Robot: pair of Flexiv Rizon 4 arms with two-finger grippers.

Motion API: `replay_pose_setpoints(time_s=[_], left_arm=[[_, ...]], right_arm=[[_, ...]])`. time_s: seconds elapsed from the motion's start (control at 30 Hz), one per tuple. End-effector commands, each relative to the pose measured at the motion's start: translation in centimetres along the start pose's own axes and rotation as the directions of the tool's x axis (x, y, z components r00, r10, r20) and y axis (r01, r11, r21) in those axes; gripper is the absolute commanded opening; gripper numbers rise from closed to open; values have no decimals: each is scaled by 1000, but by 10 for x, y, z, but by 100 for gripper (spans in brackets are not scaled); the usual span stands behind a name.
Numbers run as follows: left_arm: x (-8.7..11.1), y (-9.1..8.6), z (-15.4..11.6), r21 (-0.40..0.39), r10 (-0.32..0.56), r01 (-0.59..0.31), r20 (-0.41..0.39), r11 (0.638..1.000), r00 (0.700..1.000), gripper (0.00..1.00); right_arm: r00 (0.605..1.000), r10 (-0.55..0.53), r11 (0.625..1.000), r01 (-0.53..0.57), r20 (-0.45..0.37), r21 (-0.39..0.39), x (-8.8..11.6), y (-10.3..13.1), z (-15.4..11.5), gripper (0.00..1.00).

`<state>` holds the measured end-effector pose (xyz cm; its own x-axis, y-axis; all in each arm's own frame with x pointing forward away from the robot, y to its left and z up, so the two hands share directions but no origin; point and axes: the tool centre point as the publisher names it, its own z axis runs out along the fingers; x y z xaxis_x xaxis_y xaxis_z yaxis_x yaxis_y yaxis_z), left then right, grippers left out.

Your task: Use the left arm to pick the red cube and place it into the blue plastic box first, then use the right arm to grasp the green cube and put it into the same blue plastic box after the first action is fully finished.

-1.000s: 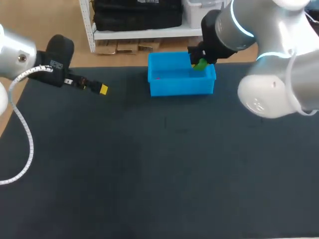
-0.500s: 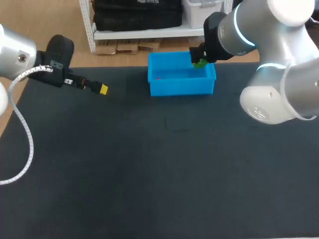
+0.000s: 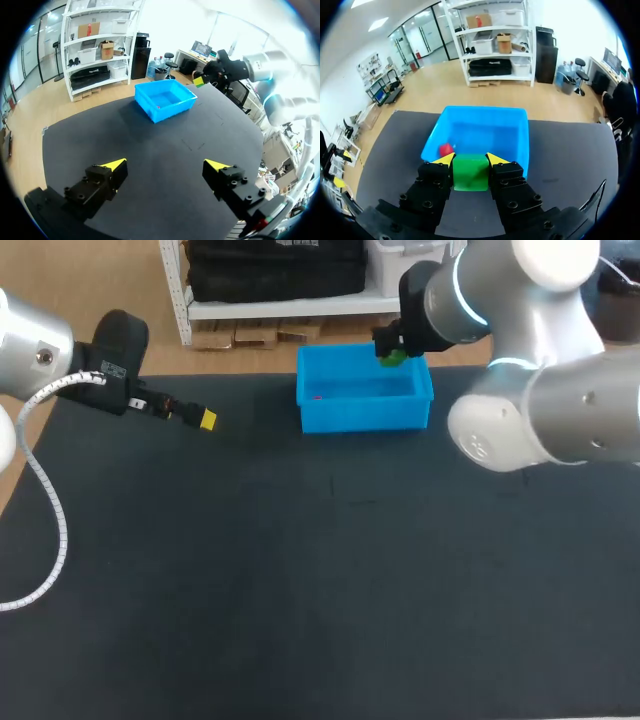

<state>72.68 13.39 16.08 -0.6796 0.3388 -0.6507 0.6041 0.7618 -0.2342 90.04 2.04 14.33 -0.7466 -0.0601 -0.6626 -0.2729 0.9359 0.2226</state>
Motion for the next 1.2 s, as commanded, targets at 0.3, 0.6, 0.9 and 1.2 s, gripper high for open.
replay_pose_setpoints(time_s=[0.3,0.6,0.9,1.2], left_arm=[[0,1,1,5,2,-2,4,1000,1000,100],[0,1,1,5,2,-2,4,1000,1000,100],[0,1,1,5,2,-2,4,1000,1000,100],[0,1,1,5,2,-2,4,1000,1000,100]], right_arm=[[998,-1,999,-2,-69,-44,-22,-6,61,0],[996,6,999,-11,-93,-50,-17,-8,78,0],[991,18,999,-23,-133,-32,-9,-16,90,0],[983,25,1000,-27,-180,-11,2,-19,99,0]])
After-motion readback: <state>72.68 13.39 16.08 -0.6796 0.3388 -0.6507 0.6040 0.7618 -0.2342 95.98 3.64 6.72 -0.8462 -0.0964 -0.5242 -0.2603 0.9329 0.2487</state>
